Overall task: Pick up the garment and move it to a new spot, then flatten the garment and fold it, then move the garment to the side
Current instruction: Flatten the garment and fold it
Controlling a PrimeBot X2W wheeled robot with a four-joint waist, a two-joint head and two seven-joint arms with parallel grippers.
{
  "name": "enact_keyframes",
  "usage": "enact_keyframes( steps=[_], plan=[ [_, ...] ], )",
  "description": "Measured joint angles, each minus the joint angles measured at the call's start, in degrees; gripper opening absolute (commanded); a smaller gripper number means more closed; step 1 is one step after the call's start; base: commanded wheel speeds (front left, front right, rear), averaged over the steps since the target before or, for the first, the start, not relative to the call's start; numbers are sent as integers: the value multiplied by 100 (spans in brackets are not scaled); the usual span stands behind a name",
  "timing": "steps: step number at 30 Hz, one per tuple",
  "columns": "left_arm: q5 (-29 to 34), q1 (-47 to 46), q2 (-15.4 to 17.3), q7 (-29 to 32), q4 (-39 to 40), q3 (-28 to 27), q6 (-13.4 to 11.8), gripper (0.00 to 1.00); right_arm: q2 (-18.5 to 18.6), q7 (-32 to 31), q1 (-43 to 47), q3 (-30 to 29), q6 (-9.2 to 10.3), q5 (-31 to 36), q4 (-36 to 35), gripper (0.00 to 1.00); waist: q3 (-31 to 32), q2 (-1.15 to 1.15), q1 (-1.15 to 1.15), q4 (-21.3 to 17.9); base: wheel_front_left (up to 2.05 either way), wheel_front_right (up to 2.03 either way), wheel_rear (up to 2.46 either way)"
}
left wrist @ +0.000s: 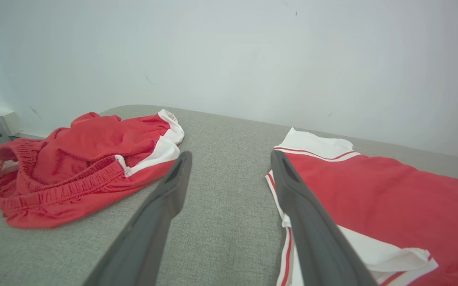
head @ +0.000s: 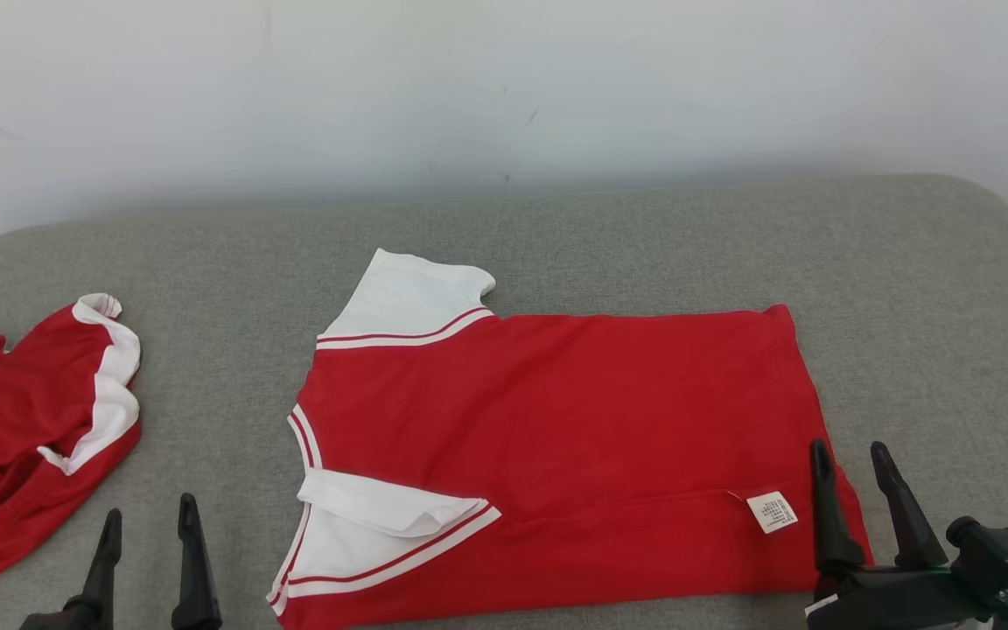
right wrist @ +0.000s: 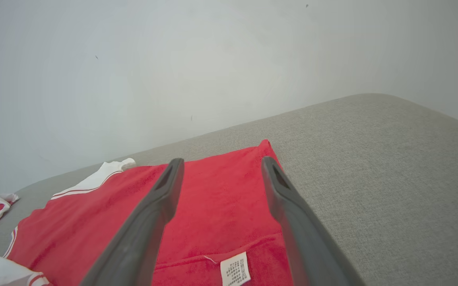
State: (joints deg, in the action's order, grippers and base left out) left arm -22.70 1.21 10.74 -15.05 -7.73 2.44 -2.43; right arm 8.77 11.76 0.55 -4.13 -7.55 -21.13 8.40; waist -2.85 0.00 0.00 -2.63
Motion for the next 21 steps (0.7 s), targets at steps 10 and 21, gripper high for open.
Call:
enact_keyframes(
  steps=[10, 21],
  plan=[
    [787, 90, -185, 0, 116, -356, 212, 100, -24, 315, -148, 339, 0, 425, 227, 100, 42, 0, 0, -60, 0, 0, 0],
    [1220, 118, -330, 0, -5, -522, 532, 100, -152, 323, -250, 465, 0, 664, 208, 100, 14, 0, 0, -81, 0, 0, 0]
  ],
)
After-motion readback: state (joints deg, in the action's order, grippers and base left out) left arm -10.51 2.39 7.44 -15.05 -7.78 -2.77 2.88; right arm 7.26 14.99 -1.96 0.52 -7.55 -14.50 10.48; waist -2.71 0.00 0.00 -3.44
